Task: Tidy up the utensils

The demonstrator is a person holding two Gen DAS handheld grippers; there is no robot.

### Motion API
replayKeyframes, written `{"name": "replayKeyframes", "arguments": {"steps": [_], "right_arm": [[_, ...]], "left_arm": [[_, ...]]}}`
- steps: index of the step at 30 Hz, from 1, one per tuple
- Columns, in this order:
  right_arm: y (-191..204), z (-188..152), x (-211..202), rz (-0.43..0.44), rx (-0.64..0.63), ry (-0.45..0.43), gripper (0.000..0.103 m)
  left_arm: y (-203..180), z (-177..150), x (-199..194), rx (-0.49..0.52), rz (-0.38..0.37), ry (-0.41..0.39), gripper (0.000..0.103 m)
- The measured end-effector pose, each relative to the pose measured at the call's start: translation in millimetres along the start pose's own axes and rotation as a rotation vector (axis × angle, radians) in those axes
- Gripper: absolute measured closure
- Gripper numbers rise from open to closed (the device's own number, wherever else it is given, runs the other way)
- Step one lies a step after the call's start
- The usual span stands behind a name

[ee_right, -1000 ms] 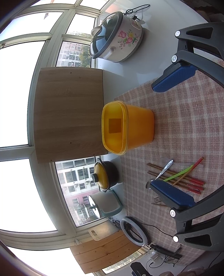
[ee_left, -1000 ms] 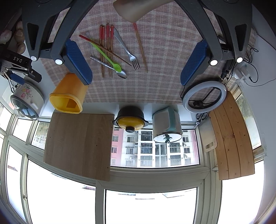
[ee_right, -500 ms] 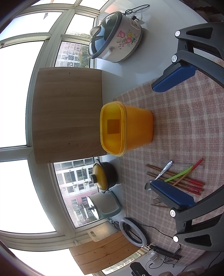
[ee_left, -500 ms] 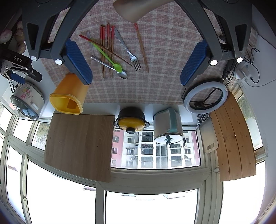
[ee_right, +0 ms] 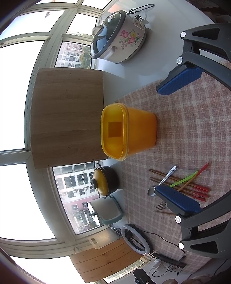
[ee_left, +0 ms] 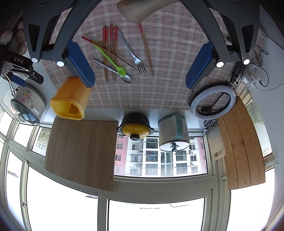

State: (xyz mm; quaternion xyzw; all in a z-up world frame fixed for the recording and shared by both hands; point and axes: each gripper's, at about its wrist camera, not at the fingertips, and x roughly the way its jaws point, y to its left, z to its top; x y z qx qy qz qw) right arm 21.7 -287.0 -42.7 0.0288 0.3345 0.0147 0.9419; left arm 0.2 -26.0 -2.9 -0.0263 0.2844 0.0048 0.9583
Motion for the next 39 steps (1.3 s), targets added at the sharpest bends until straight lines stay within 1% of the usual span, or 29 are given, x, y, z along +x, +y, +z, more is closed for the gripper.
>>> {"name": "replayKeyframes", "arguments": {"steps": [5,13,17,20,23,26,28,29,31,32,34,36,39], "right_arm": [[1.1,-0.5,3.4,0.005,-0.003,0.013,0.0],[1.7,4.0,7.9,0.014,-0.01,0.035,0.0],[2.1,4.8,13.1,0.021,-0.029,0.044,0.004],[1.8,4.0,16.4,0.033,-0.043,0.033,0.005],[1.1,3.4,20.6,0.058,-0.058,0.025,0.007],[3.4,3.0,29.2,0.099,-0.086,0.063,0.013],[6.4,2.9,37.0,0.134,-0.102,0.105,0.016],[8.3,2.7,40.4,0.15,-0.111,0.124,0.018],[14.2,0.6,45.8,0.181,-0.138,0.157,0.02],[17.6,-0.2,47.8,0.196,-0.152,0.171,0.021],[24.5,-2.8,52.1,0.241,-0.176,0.197,0.023],[31.9,-4.6,57.8,0.28,-0.195,0.232,0.032],[45.1,-8.4,65.5,0.323,-0.227,0.277,0.038]], "left_arm": [[-1.1,-7.1,1.7,-0.009,0.0,0.011,0.0],[15.6,-6.8,13.9,-0.021,0.003,0.034,0.0],[25.4,-7.5,23.2,-0.035,0.012,0.059,0.0],[35.3,-9.4,30.3,-0.045,0.024,0.079,0.0],[46.8,-12.0,40.4,-0.065,0.023,0.117,0.001],[55.2,-16.8,50.4,-0.078,0.005,0.156,0.01],[59.5,-21.1,58.5,-0.085,-0.012,0.19,0.021],[61.7,-23.3,62.1,-0.093,-0.027,0.205,0.022],[66.3,-28.4,71.5,-0.121,-0.065,0.247,0.034],[67.9,-31.1,75.3,-0.131,-0.079,0.264,0.036],[69.6,-38.1,84.8,-0.147,-0.106,0.304,0.044],[69.8,-44.3,92.9,-0.156,-0.129,0.338,0.048],[70.1,-53.3,105.1,-0.173,-0.157,0.381,0.054]]}}
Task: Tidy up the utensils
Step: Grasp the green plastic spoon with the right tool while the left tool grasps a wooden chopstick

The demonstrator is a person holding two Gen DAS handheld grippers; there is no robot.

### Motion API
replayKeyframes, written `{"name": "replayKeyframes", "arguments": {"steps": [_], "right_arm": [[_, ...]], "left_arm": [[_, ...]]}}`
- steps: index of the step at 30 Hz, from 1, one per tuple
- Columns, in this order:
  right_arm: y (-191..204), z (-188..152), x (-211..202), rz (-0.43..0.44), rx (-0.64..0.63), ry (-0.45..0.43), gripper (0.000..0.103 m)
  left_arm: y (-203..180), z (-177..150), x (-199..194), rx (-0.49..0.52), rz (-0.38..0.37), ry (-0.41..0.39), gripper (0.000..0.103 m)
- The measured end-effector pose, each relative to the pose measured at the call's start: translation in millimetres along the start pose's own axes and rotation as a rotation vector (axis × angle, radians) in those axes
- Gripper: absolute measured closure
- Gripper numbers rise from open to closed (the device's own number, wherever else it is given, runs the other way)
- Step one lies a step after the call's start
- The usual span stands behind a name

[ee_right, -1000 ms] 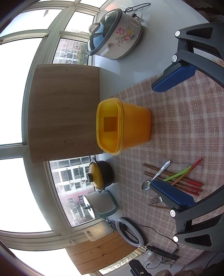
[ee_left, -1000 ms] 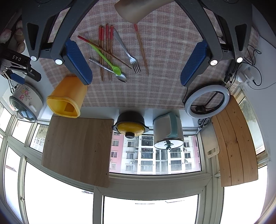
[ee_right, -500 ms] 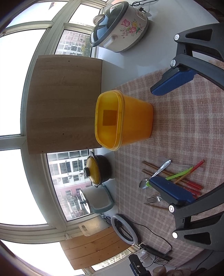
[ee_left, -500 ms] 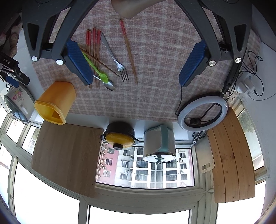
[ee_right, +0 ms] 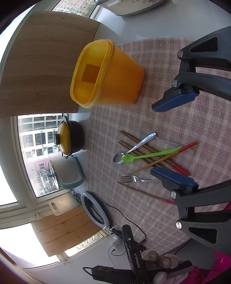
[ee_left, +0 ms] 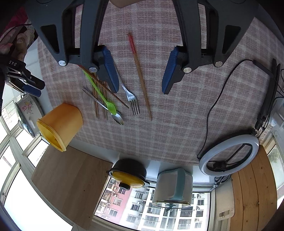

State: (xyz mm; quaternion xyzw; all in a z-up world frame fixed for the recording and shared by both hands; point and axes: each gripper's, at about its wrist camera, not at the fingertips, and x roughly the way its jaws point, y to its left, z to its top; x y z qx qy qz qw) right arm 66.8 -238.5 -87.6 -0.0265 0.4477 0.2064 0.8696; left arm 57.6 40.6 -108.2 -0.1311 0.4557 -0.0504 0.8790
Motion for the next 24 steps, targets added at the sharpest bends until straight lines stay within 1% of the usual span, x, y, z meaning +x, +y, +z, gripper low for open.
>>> {"name": "replayKeyframes", "arguments": {"steps": [1,3,5,7,9,13,16,18,20,22,24], "right_arm": [[3.7,0.1,4.0,0.008,-0.011,0.014,0.039],[11.9,1.6,12.8,0.031,-0.036,0.04,0.046],[17.6,2.7,21.5,0.056,-0.054,0.069,0.051],[23.4,6.0,33.6,0.083,-0.067,0.1,0.056],[26.9,9.8,47.4,0.099,-0.067,0.138,0.063],[34.5,16.5,74.7,0.117,-0.09,0.202,0.068],[37.0,20.5,96.0,0.118,-0.095,0.246,0.072],[38.6,22.7,107.1,0.114,-0.1,0.27,0.075],[40.5,24.5,117.4,0.111,-0.112,0.289,0.076],[42.8,26.5,126.9,0.099,-0.123,0.304,0.078],[44.4,28.3,135.4,0.093,-0.132,0.318,0.082]], "left_arm": [[0.9,-1.3,4.4,-0.004,-0.012,0.015,0.055],[1.6,-3.0,13.6,-0.008,-0.023,0.039,0.058],[1.6,-4.3,22.4,-0.008,-0.037,0.067,0.061],[3.3,-4.8,33.5,-0.011,-0.05,0.094,0.066],[4.2,-4.6,43.9,-0.017,-0.058,0.117,0.068],[6.5,-5.4,60.3,-0.029,-0.066,0.151,0.075],[5.1,-5.7,70.9,-0.013,-0.065,0.168,0.079],[4.0,-5.2,77.2,-0.005,-0.061,0.177,0.079],[3.6,-3.9,83.6,-0.006,-0.065,0.186,0.08],[3.4,-2.4,89.1,-0.007,-0.065,0.192,0.082],[3.2,-1.3,94.8,-0.006,-0.062,0.198,0.083]]}}
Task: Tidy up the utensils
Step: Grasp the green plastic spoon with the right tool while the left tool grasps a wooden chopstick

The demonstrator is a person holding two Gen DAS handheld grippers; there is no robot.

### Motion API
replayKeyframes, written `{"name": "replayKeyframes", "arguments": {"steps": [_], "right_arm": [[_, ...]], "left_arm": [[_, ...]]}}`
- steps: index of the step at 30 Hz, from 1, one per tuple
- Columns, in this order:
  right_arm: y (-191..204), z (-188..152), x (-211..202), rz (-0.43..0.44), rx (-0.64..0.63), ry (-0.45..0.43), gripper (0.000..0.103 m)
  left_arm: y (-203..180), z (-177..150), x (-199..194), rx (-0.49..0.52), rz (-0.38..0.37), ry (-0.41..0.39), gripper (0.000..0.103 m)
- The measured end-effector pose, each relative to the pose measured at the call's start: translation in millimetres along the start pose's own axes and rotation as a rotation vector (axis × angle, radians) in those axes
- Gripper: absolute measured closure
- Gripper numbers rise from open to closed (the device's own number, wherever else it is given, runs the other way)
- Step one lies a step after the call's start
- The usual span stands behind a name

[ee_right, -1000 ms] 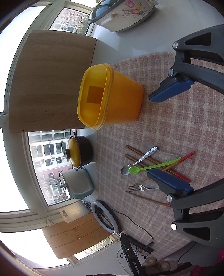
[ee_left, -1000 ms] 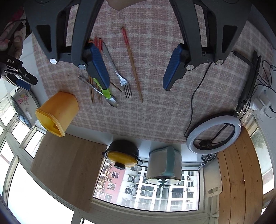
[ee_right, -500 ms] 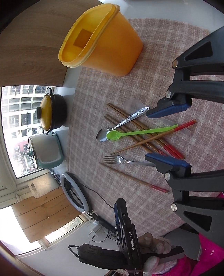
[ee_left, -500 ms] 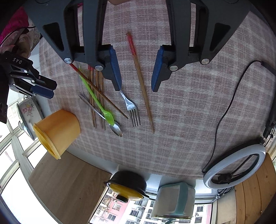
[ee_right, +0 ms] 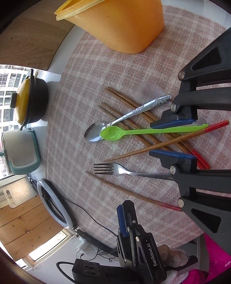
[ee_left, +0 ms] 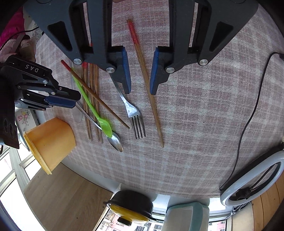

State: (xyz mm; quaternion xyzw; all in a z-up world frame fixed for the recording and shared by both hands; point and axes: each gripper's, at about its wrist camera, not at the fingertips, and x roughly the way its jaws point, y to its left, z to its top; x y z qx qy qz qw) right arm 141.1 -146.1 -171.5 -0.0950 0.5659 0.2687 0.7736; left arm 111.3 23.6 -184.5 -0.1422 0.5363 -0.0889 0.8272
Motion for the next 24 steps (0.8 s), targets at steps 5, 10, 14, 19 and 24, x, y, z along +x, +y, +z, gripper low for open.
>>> {"name": "replayKeyframes", "arguments": {"steps": [5,10,14,19,24], "right_arm": [[-8.9,8.6,12.6,0.004,0.03,0.029,0.088],[-10.2,10.8,20.5,0.011,0.032,0.055,0.09],[-8.9,10.2,25.4,0.0,0.015,0.072,0.09],[-7.3,12.4,31.2,0.005,0.0,0.084,0.089],[-7.3,14.0,35.1,0.004,-0.011,0.092,0.089]], "left_arm": [[1.1,3.5,11.0,0.0,0.0,0.012,0.086],[3.1,6.3,20.1,-0.011,-0.005,0.027,0.087],[3.6,8.1,23.6,-0.011,-0.005,0.033,0.088],[3.3,9.6,27.3,-0.011,0.001,0.037,0.088],[4.4,11.8,30.0,-0.01,0.015,0.035,0.088]]}}
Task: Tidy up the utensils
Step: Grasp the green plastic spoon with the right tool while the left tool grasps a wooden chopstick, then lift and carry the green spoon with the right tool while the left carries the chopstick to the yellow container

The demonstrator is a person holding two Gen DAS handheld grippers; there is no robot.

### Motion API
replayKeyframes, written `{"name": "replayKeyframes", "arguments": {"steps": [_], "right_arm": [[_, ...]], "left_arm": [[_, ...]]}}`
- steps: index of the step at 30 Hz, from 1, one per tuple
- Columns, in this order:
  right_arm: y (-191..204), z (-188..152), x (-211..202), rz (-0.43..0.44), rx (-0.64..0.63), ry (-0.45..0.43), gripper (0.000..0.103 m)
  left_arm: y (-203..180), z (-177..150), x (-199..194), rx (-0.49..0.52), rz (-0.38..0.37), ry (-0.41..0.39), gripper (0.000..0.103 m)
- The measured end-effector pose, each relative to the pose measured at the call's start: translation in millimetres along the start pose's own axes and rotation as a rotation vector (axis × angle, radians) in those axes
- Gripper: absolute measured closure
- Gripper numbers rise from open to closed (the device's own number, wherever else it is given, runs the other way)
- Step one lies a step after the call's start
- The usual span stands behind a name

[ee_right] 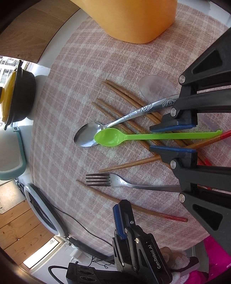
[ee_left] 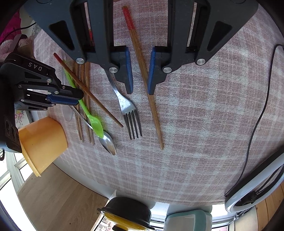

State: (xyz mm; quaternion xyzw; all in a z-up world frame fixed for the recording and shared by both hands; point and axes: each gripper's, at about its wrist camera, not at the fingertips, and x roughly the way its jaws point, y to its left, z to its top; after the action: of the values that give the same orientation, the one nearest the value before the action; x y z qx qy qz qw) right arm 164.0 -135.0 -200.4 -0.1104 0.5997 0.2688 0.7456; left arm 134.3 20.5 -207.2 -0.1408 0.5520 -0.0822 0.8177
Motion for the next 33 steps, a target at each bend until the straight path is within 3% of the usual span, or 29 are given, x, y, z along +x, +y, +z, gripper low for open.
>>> {"name": "replayKeyframes", "arguments": {"steps": [15,33], "right_arm": [[-10.2,-3.7,0.2,0.04,0.04,-0.012,0.099],[-19.8,-12.1,-44.6,0.065,0.118,-0.157,0.099]], "left_arm": [[4.1,3.4,10.9,-0.023,0.008,-0.013,0.097],[9.0,3.1,-41.7,-0.055,-0.013,-0.123,0.099]]}}
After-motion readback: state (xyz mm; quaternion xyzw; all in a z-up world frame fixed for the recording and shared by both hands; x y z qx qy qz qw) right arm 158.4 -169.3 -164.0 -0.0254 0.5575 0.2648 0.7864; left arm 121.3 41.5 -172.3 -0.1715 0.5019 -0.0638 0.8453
